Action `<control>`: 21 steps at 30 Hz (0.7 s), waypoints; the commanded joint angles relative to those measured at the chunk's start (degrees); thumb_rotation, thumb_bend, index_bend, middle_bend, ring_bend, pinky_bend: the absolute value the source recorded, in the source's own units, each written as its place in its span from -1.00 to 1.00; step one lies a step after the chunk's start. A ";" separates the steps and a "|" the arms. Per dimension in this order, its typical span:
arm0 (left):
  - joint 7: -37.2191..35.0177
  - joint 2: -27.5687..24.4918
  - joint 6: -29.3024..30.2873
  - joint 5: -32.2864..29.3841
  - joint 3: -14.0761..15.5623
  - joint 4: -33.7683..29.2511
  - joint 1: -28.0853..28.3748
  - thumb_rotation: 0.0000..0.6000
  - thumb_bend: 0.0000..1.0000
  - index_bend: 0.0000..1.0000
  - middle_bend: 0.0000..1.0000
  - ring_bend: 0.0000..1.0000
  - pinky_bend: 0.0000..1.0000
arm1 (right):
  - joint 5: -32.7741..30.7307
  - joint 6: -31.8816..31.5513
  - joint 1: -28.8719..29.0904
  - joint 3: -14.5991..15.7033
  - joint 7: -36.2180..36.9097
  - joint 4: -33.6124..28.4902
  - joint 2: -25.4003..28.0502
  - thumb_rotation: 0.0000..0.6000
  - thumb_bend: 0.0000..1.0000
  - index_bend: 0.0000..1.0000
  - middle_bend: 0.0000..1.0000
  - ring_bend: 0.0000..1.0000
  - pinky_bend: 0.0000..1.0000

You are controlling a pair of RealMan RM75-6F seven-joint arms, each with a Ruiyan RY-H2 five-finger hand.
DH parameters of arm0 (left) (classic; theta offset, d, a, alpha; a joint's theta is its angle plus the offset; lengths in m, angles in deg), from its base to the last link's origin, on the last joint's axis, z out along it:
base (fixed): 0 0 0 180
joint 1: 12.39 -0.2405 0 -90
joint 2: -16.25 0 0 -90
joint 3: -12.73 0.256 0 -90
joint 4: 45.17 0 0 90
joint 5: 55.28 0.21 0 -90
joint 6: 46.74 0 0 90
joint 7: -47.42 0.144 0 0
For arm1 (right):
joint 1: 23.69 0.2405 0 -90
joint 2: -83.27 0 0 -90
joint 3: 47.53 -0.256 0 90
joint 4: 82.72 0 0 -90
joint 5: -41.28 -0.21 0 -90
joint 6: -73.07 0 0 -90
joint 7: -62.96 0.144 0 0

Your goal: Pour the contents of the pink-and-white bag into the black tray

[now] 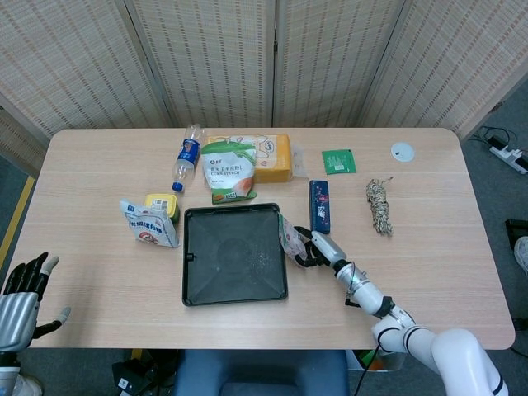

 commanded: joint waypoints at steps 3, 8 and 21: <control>0.14 0.04 0.01 0.07 -0.02 -0.11 0.06 1.00 -0.36 -1.00 -0.95 -0.89 -1.00 | 0.34 -1.25 -0.14 0.93 0.28 -0.12 0.40 1.00 -0.02 -0.84 -0.71 0.41 0.78; 0.22 0.02 -0.05 0.17 -0.03 -0.19 0.17 1.00 -0.36 -1.00 -0.95 -0.89 -1.00 | 0.24 -3.41 -0.95 1.27 -0.23 -1.87 1.95 1.00 -0.02 -0.89 -0.75 0.39 0.76; 0.76 0.74 -1.02 0.72 -0.42 -0.49 1.40 1.00 -0.36 -1.00 -0.95 -0.89 -1.00 | -1.99 -10.59 -5.80 0.96 -13.21 -15.79 11.93 1.00 -0.02 -0.96 -0.77 0.36 0.74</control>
